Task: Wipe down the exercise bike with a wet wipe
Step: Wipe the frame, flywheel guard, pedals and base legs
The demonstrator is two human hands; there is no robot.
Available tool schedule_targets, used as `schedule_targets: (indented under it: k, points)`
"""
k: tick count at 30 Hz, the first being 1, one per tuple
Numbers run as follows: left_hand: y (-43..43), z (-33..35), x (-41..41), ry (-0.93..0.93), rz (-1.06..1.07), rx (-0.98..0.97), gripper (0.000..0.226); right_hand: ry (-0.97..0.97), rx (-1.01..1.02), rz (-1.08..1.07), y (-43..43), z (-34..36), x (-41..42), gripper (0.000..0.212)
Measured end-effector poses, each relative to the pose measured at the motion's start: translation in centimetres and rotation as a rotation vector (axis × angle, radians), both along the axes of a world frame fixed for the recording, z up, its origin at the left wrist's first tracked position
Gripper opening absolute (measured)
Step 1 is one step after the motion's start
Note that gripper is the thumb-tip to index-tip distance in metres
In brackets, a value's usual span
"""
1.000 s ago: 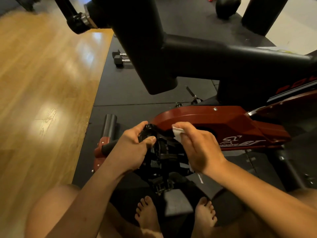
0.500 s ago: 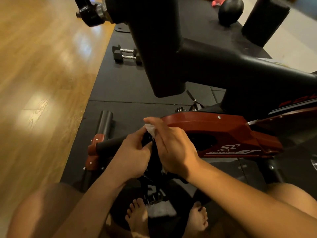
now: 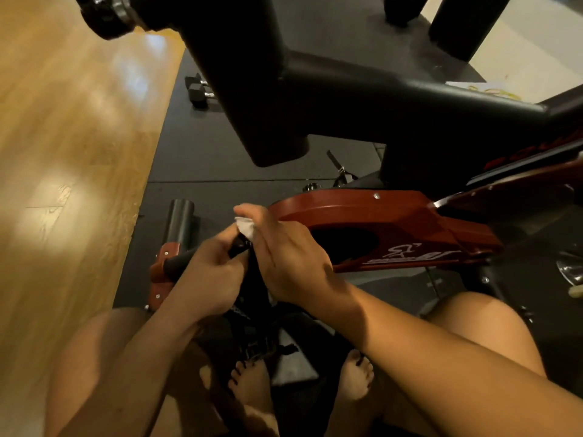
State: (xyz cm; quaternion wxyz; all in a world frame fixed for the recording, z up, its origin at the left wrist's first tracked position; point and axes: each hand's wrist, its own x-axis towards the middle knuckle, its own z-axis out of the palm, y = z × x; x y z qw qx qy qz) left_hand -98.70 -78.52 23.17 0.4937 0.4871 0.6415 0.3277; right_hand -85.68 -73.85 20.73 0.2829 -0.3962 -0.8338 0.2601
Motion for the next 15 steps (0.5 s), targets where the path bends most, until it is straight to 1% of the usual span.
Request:
schedule_targets:
  k: [2, 3, 5, 7, 10, 13, 15]
  points:
    - [0.3, -0.3, 0.2, 0.055, -0.001, -0.014, 0.039, 0.093, -0.133, -0.096, -0.1, -0.5, 0.5, 0.034]
    - [0.3, -0.3, 0.4, 0.079, 0.029, -0.041, 0.047, 0.181, -0.192, -0.172, -0.1, -0.9, 0.9, 0.028]
    - [0.3, -0.3, 0.7, 0.102, 0.101, -0.069, 0.061, 0.369, -0.236, -0.31, -0.2, -2.0, 2.0, 0.014]
    - [0.2, -0.2, 0.9, 0.129, 0.131, -0.055, 0.068, 0.458, -0.246, -0.409, -0.7, -3.5, 3.4, 0.014]
    - [0.2, -0.2, 1.2, 0.156, 0.159, -0.071, 0.074, 0.475, -0.344, -0.466, -2.5, -6.6, 5.2, 0.017]
    - [-0.2, 0.3, 1.3, 0.207, 0.165, -0.085, 0.075, 0.305, -0.382, -0.479, -3.5, -8.7, 7.6, 0.014]
    - [-0.5, 0.0, 0.8, 0.184, 0.18, -0.081, 0.075, 0.357, -0.383, -0.539, -2.9, -8.2, 9.6, 0.015]
